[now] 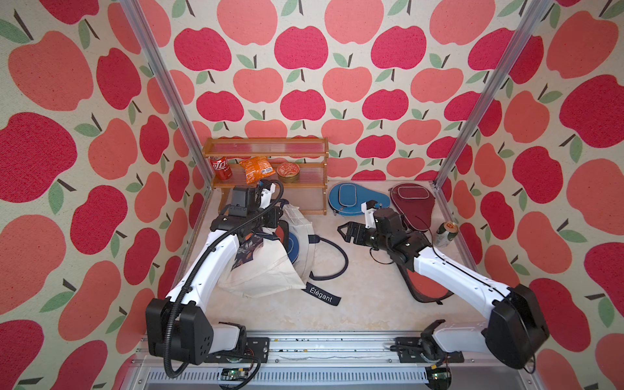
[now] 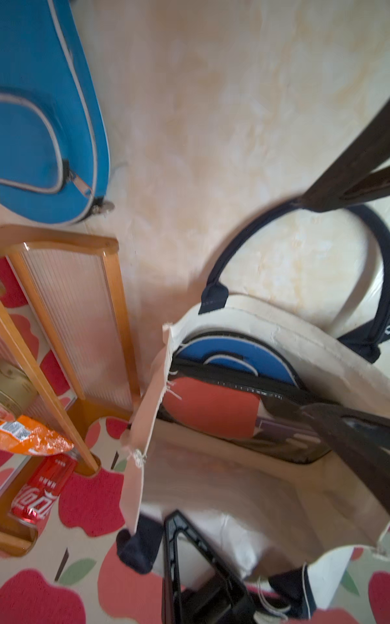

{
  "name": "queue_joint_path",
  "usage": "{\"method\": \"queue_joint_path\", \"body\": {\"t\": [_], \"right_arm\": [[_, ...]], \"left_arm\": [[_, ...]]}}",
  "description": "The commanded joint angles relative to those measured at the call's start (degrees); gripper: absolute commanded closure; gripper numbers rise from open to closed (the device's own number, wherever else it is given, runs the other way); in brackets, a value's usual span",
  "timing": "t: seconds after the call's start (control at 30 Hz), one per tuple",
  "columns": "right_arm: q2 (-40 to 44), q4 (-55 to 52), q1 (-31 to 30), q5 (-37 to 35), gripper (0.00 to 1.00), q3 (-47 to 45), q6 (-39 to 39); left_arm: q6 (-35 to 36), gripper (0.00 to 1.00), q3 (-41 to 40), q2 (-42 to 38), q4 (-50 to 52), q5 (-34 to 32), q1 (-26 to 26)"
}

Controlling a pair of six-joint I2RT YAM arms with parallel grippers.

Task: Remove the ping pong set from the canvas bag
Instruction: Pick up the ping pong set from the canvas bag.

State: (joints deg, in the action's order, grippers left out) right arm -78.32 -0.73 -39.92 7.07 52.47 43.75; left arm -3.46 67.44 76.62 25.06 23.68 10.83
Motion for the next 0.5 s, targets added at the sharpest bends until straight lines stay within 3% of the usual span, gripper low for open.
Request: {"method": "queue_joint_path", "body": {"t": [0.0,0.23,0.47], "right_arm": [[-5.29,15.7,-3.29,5.27,0.12,-1.75,10.65],[-22.97,44.52,-7.97,12.19,0.21,-2.57,26.19],[-38.21,56.94,-11.99,16.94,0.29,4.49,35.95]], "left_arm": [[3.18,1.0,2.62,-1.3,0.89,3.3,0.25],[3.27,1.0,3.93,-1.39,3.55,2.94,1.24],[1.79,1.0,5.07,-1.39,7.09,-5.15,6.88]]}}
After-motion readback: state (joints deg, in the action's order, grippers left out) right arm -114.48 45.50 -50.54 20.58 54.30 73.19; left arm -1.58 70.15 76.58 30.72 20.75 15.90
